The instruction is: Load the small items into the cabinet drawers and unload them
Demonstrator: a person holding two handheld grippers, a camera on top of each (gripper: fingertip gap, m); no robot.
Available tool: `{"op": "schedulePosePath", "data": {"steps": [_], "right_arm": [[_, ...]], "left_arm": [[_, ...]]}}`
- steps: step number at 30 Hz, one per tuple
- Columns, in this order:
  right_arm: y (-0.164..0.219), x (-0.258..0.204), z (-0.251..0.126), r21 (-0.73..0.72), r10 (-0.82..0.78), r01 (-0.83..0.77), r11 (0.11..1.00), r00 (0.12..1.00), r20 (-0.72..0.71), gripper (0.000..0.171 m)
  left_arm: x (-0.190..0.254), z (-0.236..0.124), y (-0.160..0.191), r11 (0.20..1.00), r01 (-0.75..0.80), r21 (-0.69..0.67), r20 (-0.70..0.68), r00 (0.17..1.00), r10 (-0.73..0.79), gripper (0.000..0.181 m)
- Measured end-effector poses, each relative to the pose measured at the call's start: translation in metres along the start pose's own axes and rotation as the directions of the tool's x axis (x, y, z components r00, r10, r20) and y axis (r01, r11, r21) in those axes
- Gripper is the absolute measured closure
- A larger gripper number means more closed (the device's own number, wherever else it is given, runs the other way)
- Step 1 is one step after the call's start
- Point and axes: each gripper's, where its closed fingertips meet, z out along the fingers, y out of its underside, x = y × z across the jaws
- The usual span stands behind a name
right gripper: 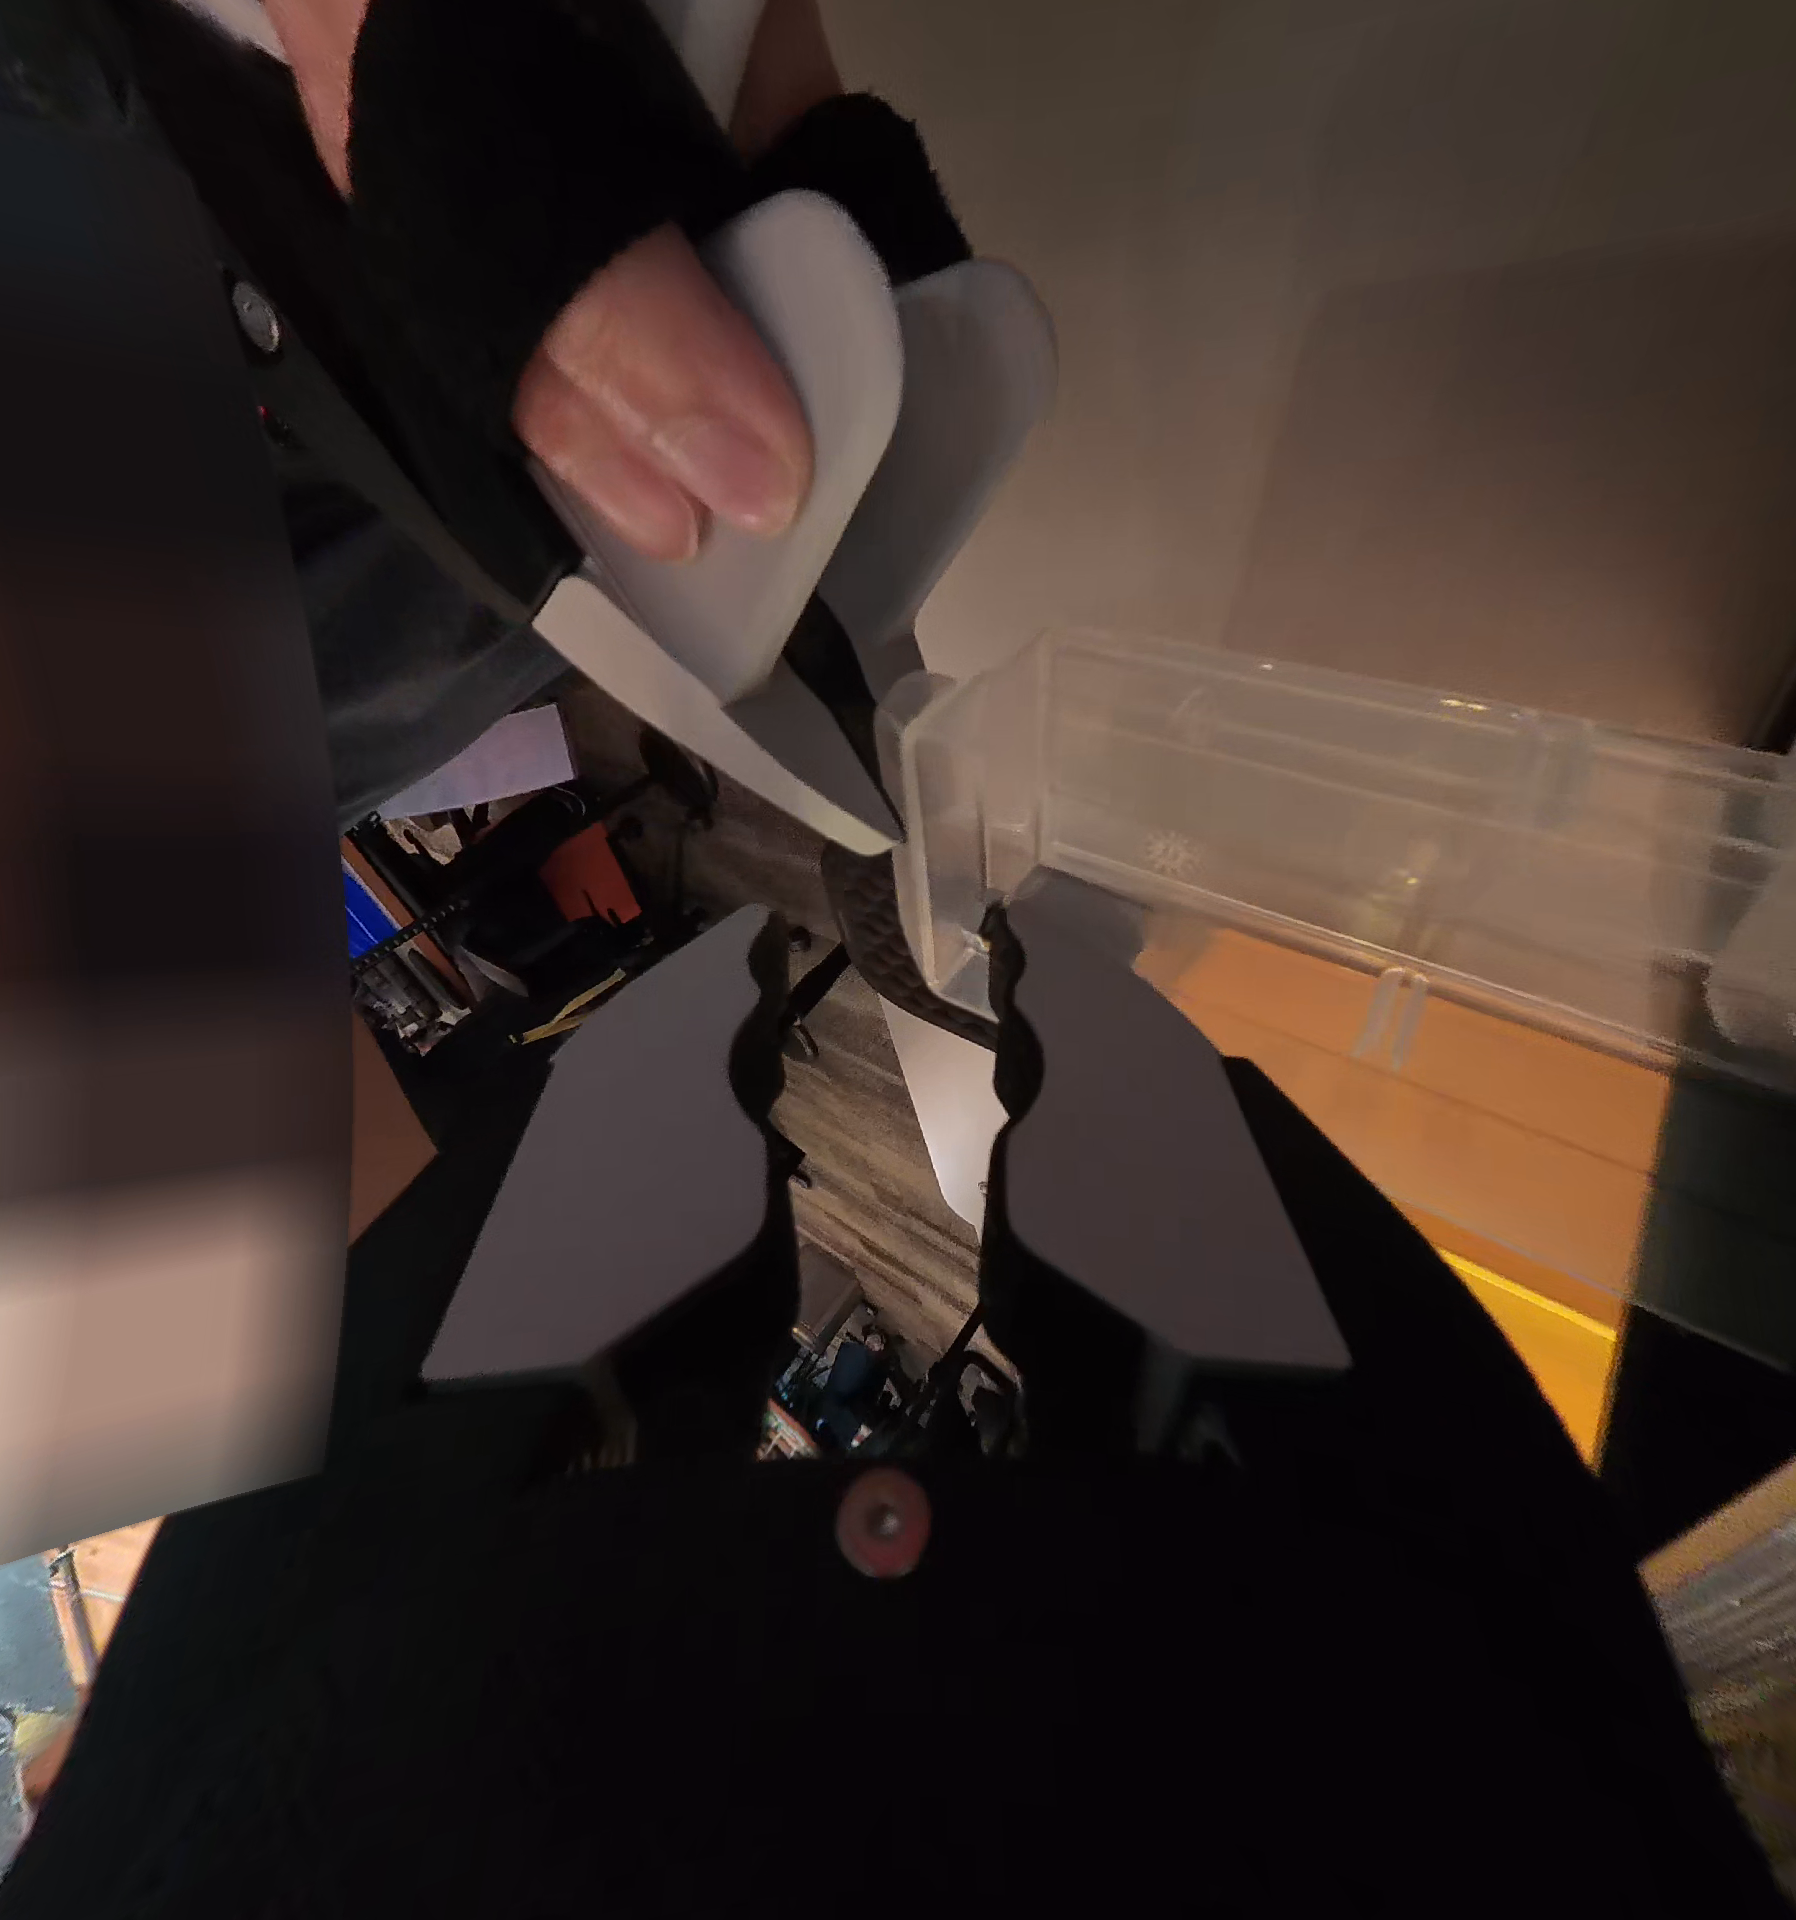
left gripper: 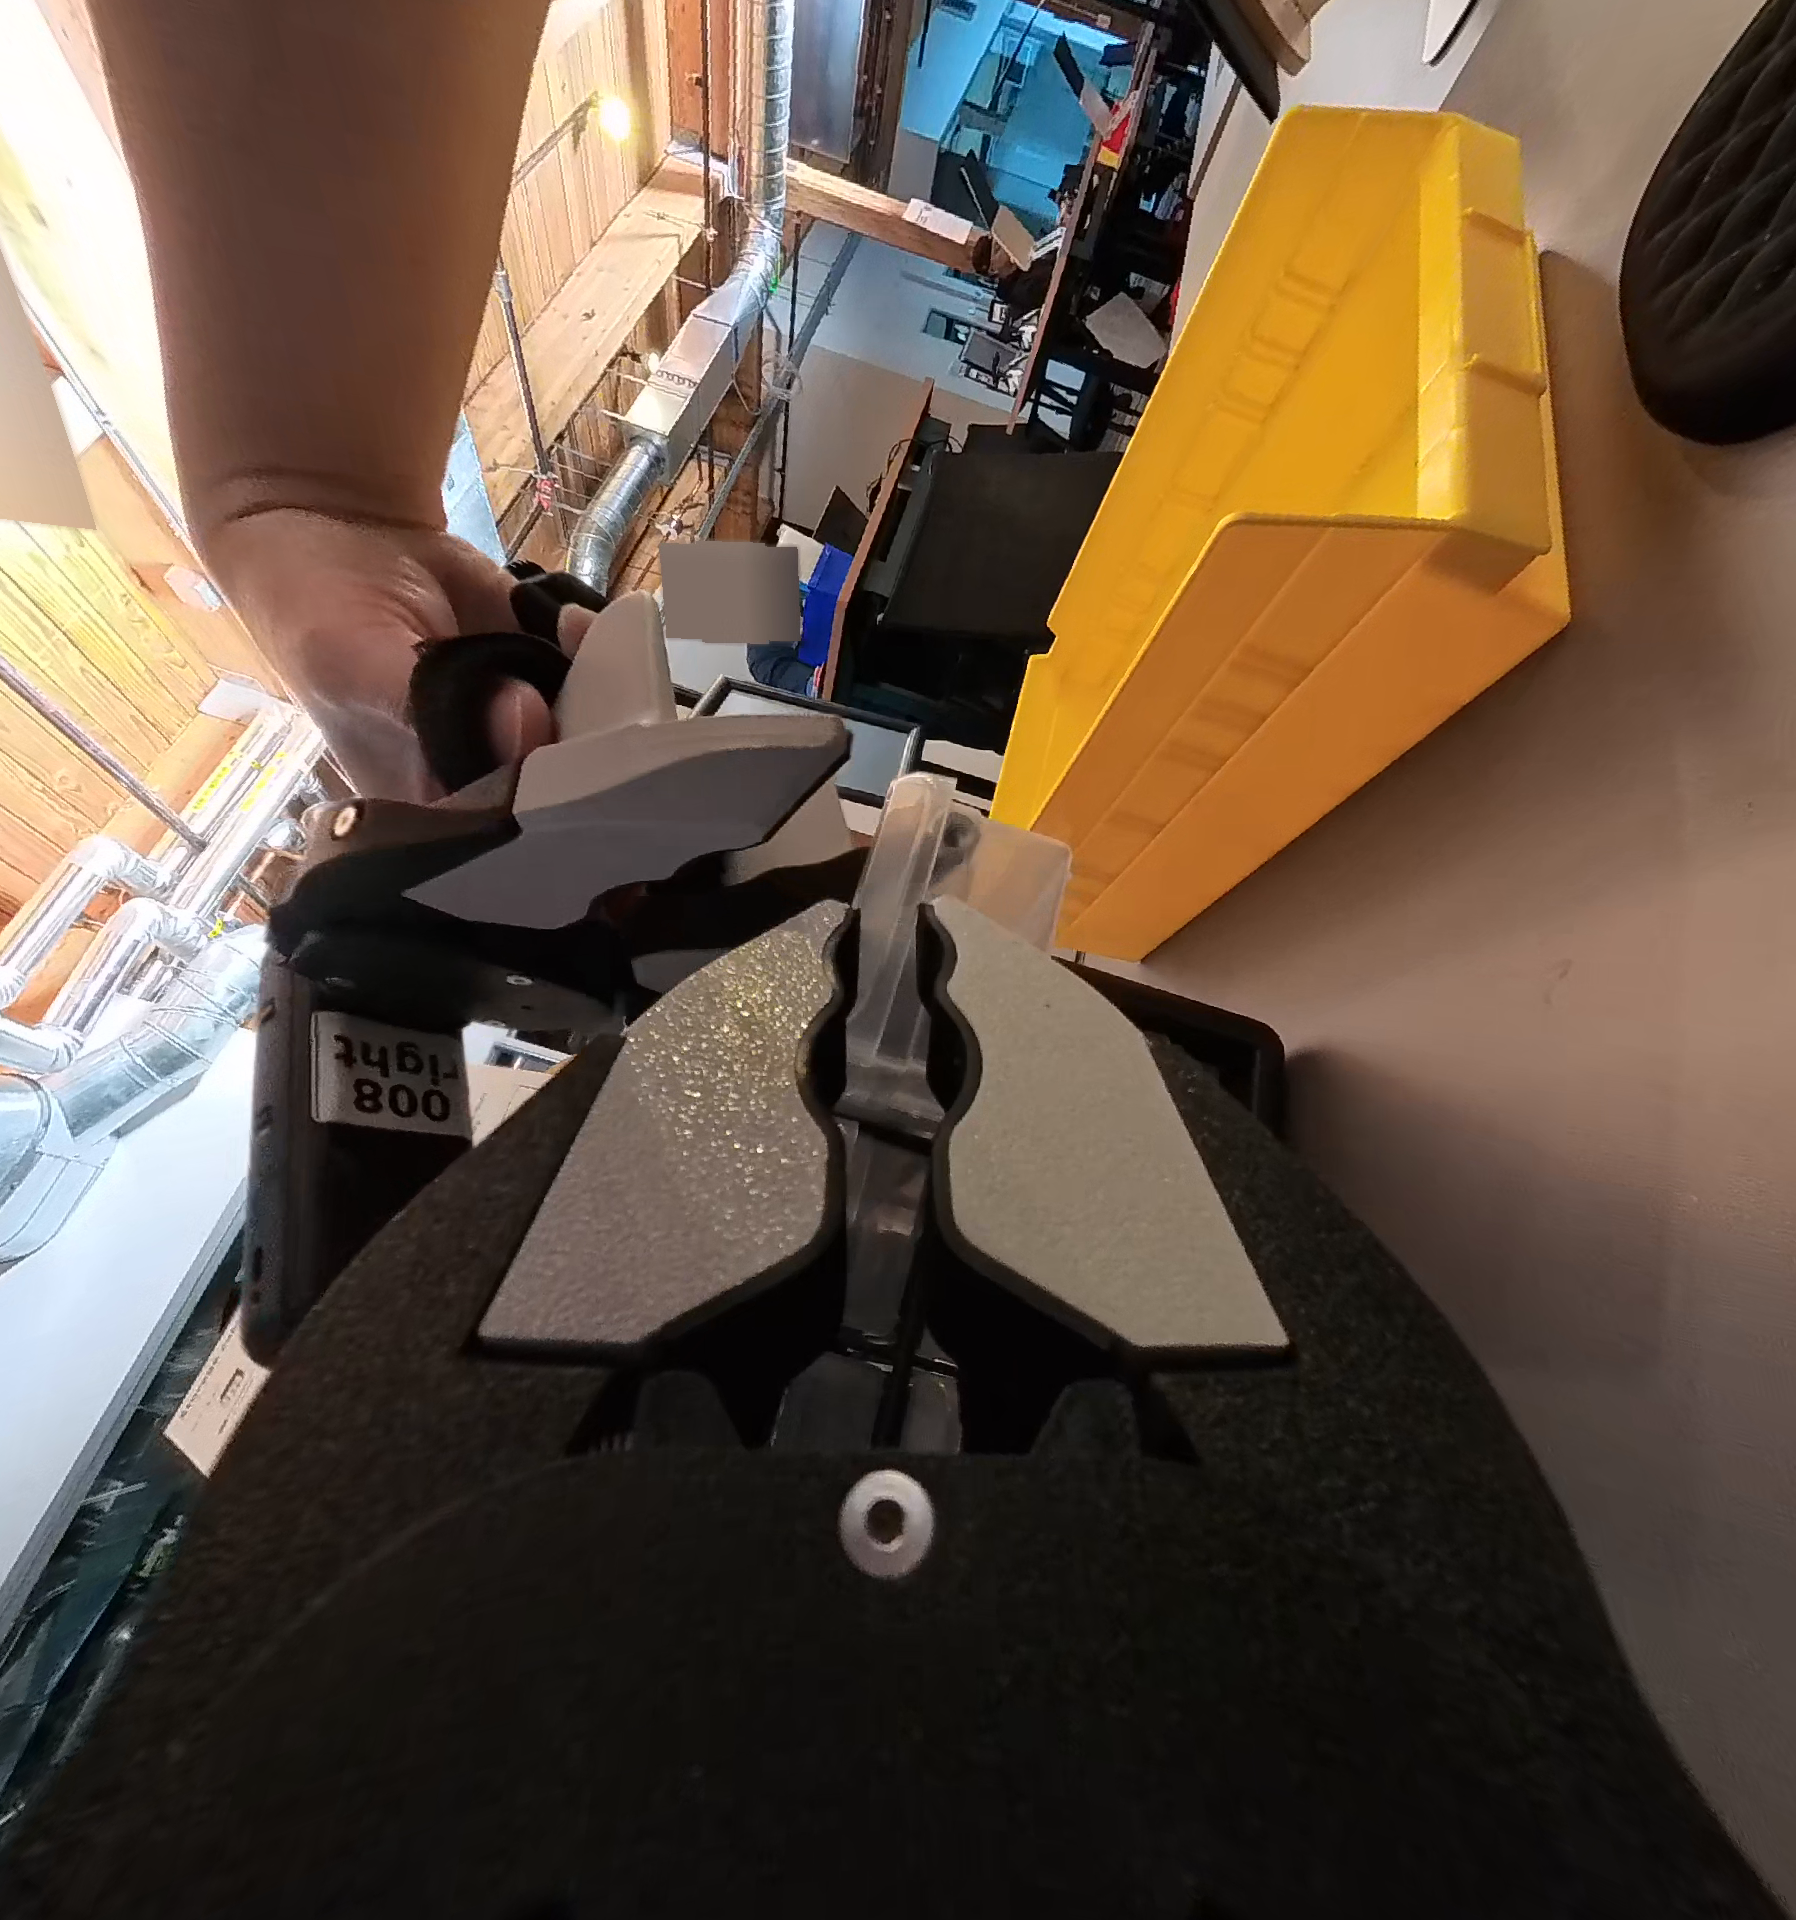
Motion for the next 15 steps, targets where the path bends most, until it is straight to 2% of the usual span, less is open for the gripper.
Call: {"op": "schedulePosePath", "data": {"steps": [15], "right_arm": [[-0.0006, 0.006, -0.0061, 0.021, -0.026, 0.027, 0.999, 0.999, -0.047, 0.148]], "left_arm": [[-0.0002, 0.0003, 0.0001, 1.0, -0.006, -0.002, 0.001, 1.0, 0.006, 0.172]]}}
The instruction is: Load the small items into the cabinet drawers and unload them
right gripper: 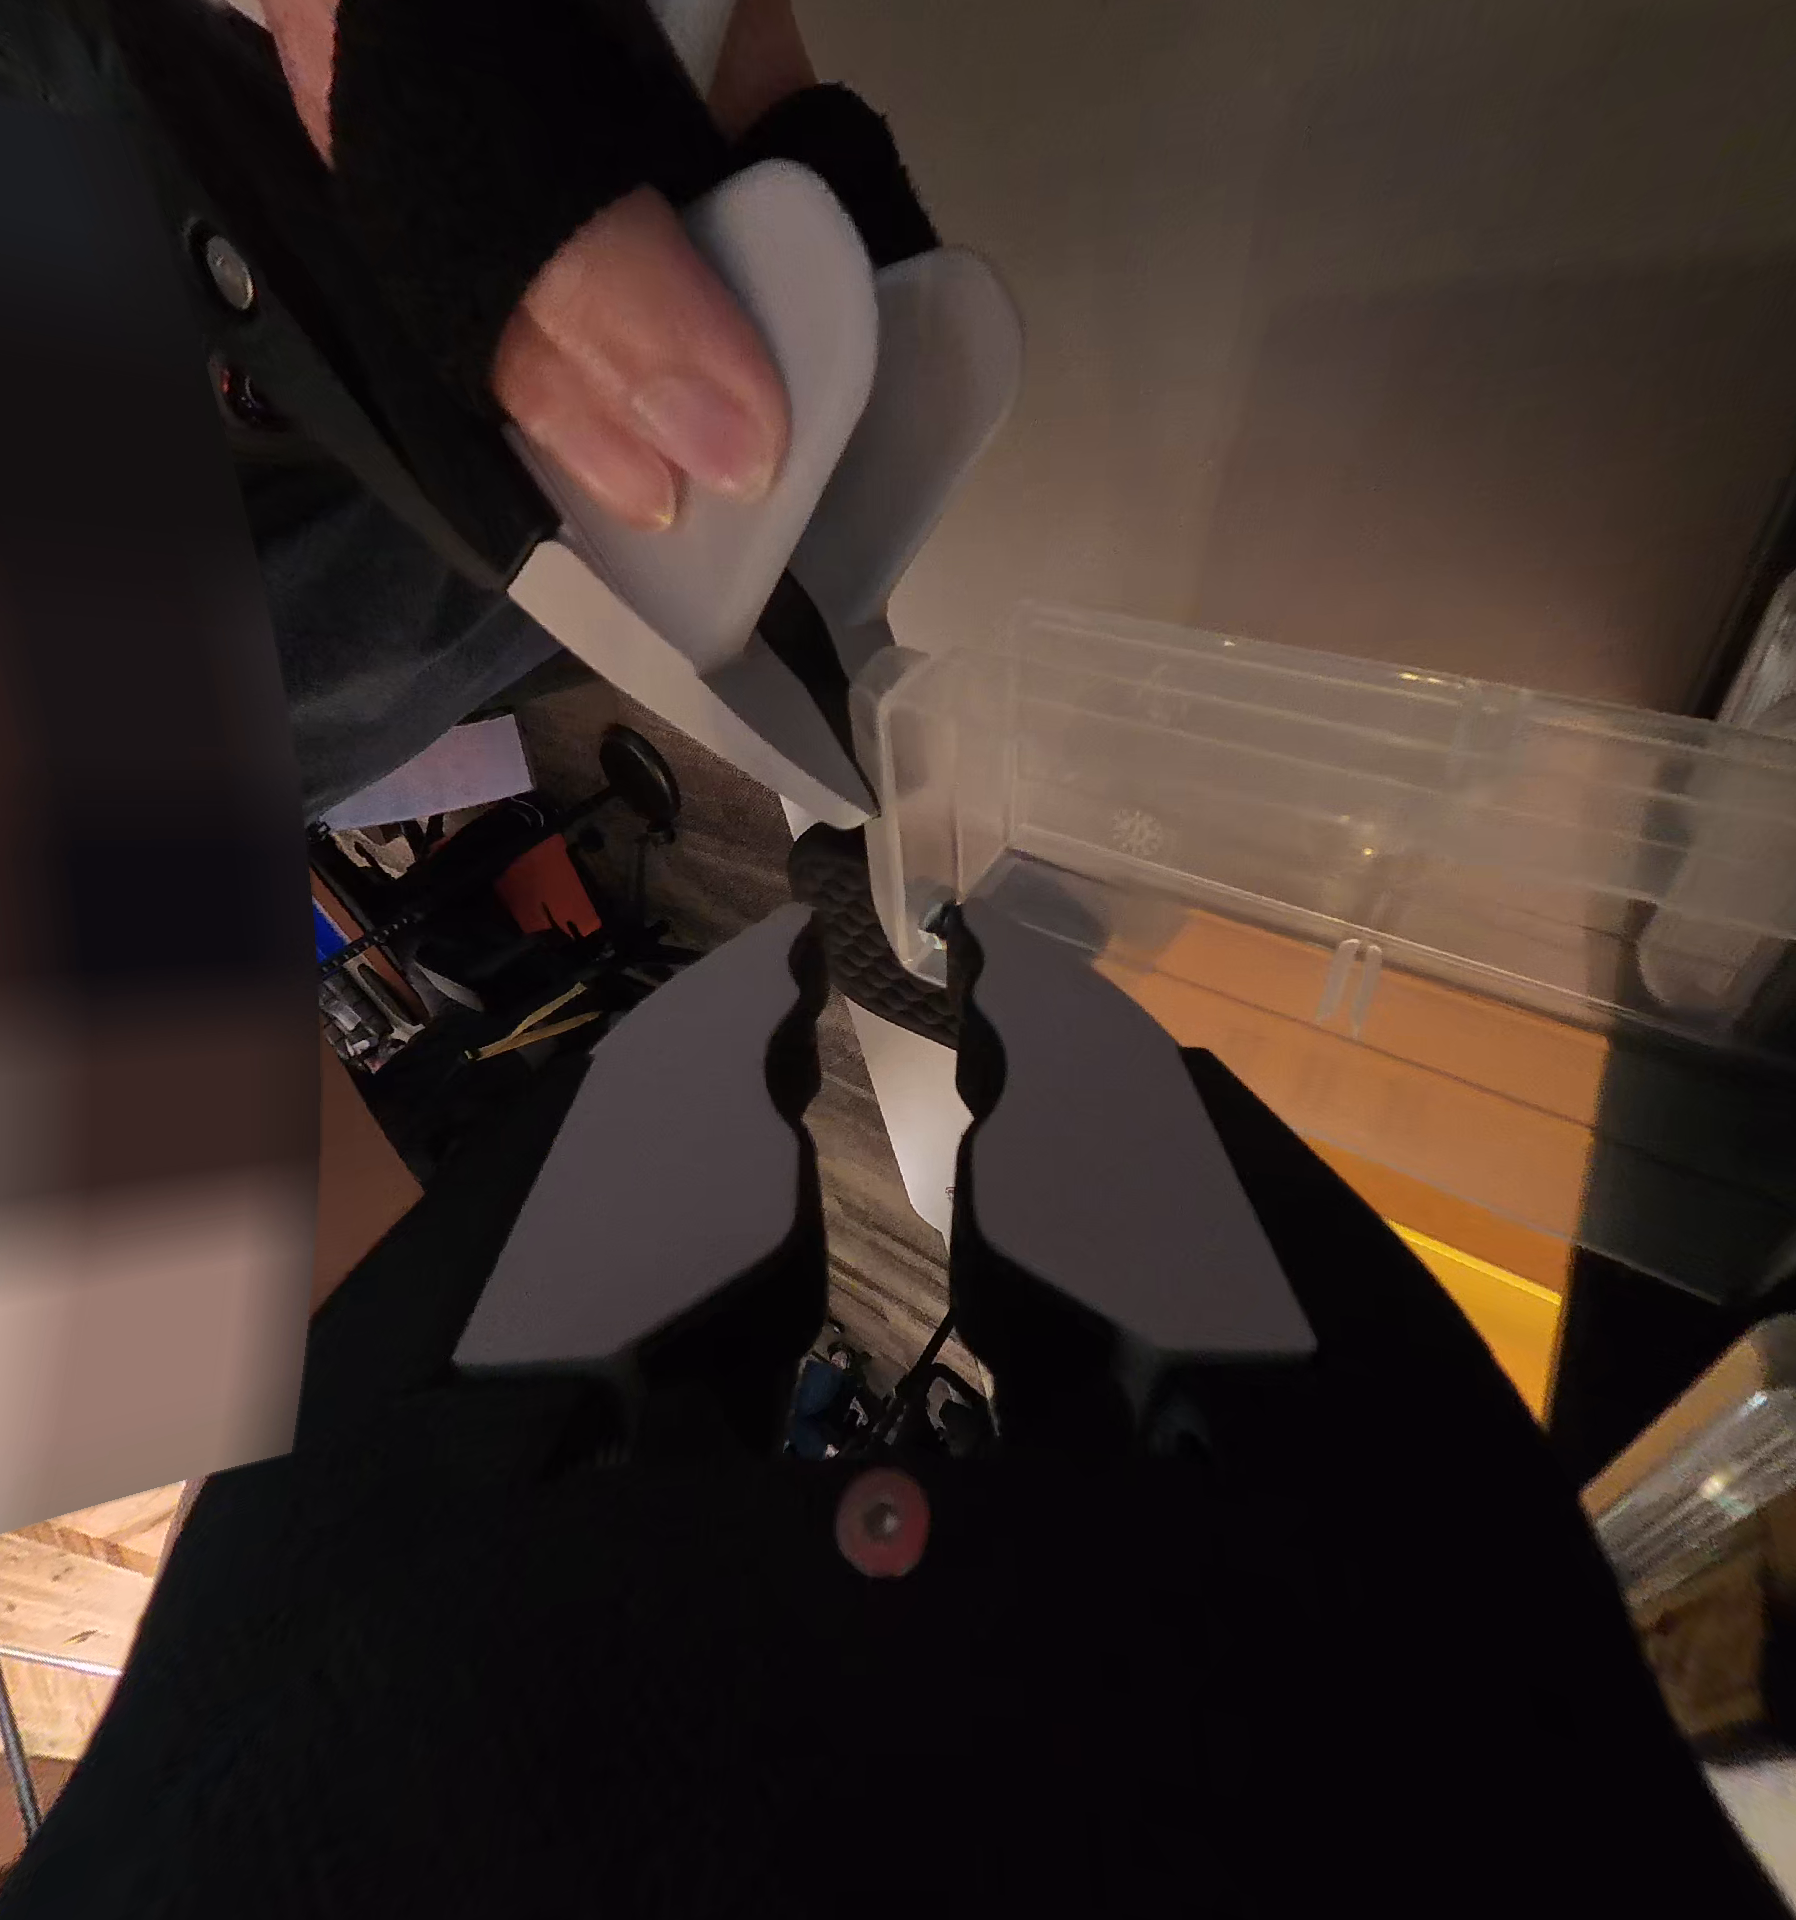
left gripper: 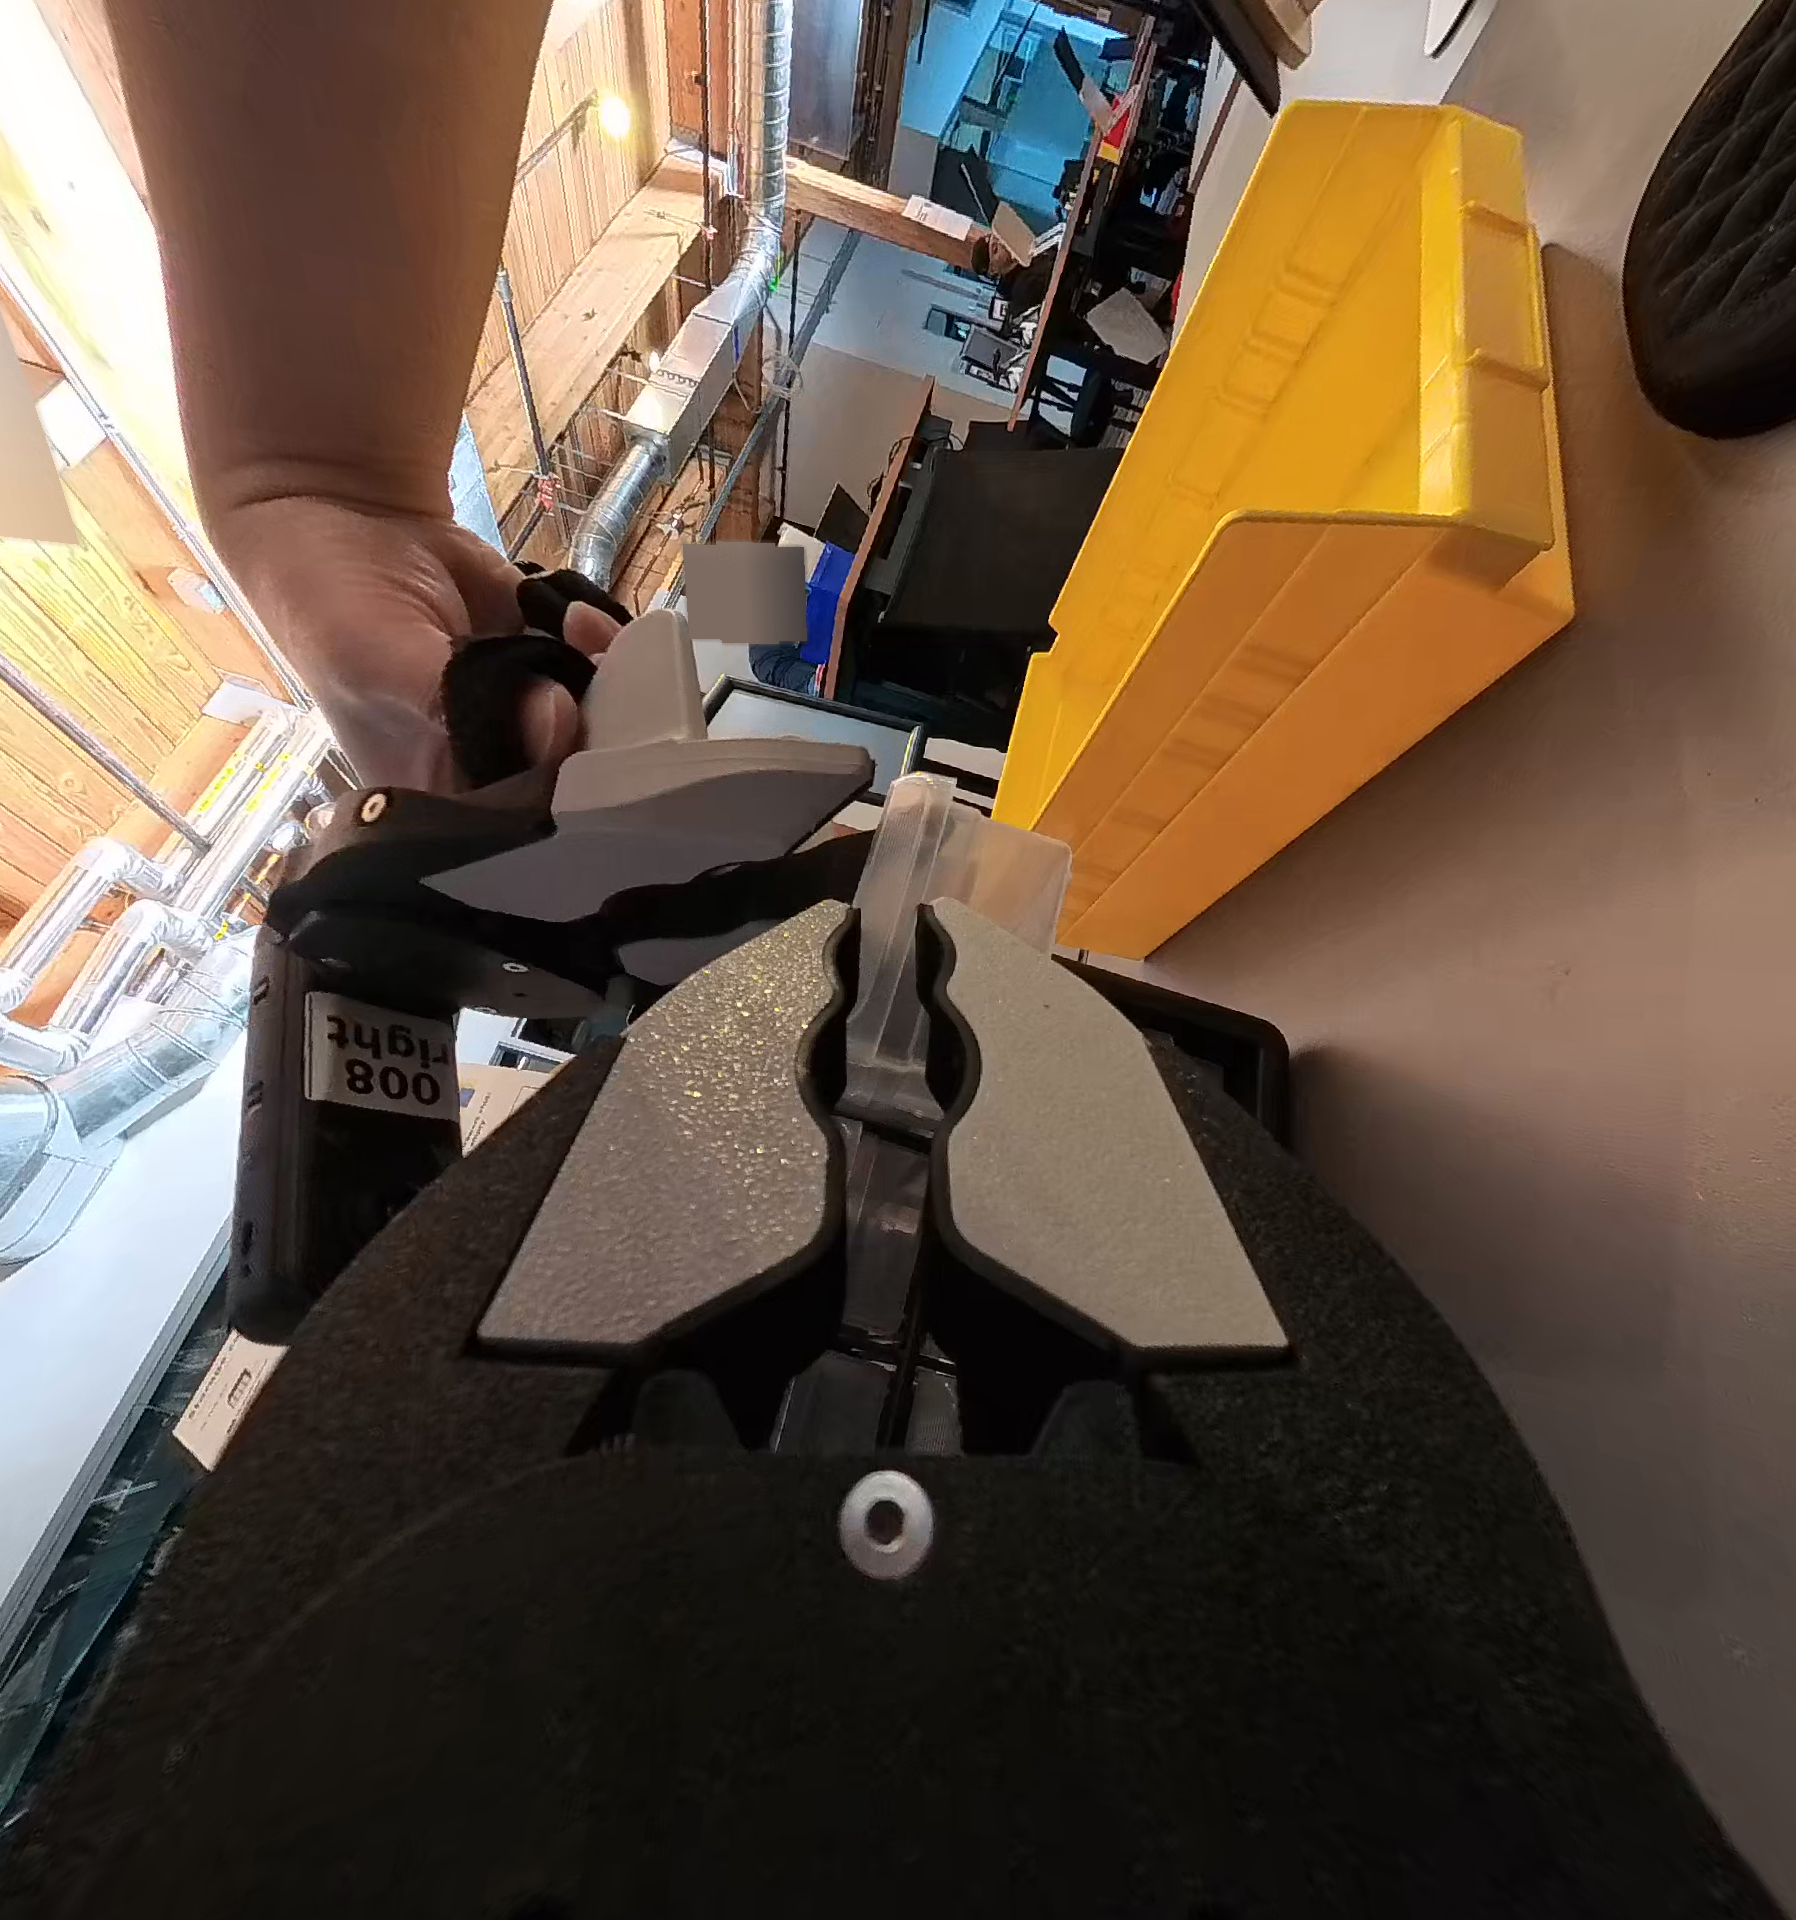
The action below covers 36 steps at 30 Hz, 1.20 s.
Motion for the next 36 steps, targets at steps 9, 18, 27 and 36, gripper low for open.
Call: {"op": "schedulePosePath", "data": {"steps": [9, 18, 27, 36], "right_arm": [[-0.001, 0.003, -0.007, 0.022, -0.022, 0.023, 0.999, 1.0, -0.019, 0.152], [-0.001, 0.007, -0.009, 0.029, -0.045, 0.046, 0.999, 0.998, -0.051, 0.159], [0.0, 0.007, -0.012, 0.03, -0.05, 0.052, 0.998, 0.996, -0.068, 0.164], [0.002, 0.01, -0.015, 0.031, -0.055, 0.058, 0.998, 0.994, -0.098, 0.165]], "left_arm": [[0.0, 0.0, 0.0, 1.0, 0.003, 0.0, 0.001, 1.0, -0.003, 0.172], [-0.001, 0.0, 0.0, 1.0, 0.002, 0.0, 0.002, 1.0, -0.002, 0.172], [-0.001, 0.0, 0.0, 1.0, 0.001, 0.0, 0.002, 1.0, -0.001, 0.172], [-0.001, -0.002, 0.001, 1.0, 0.0, -0.003, 0.004, 1.0, 0.0, 0.172]]}}
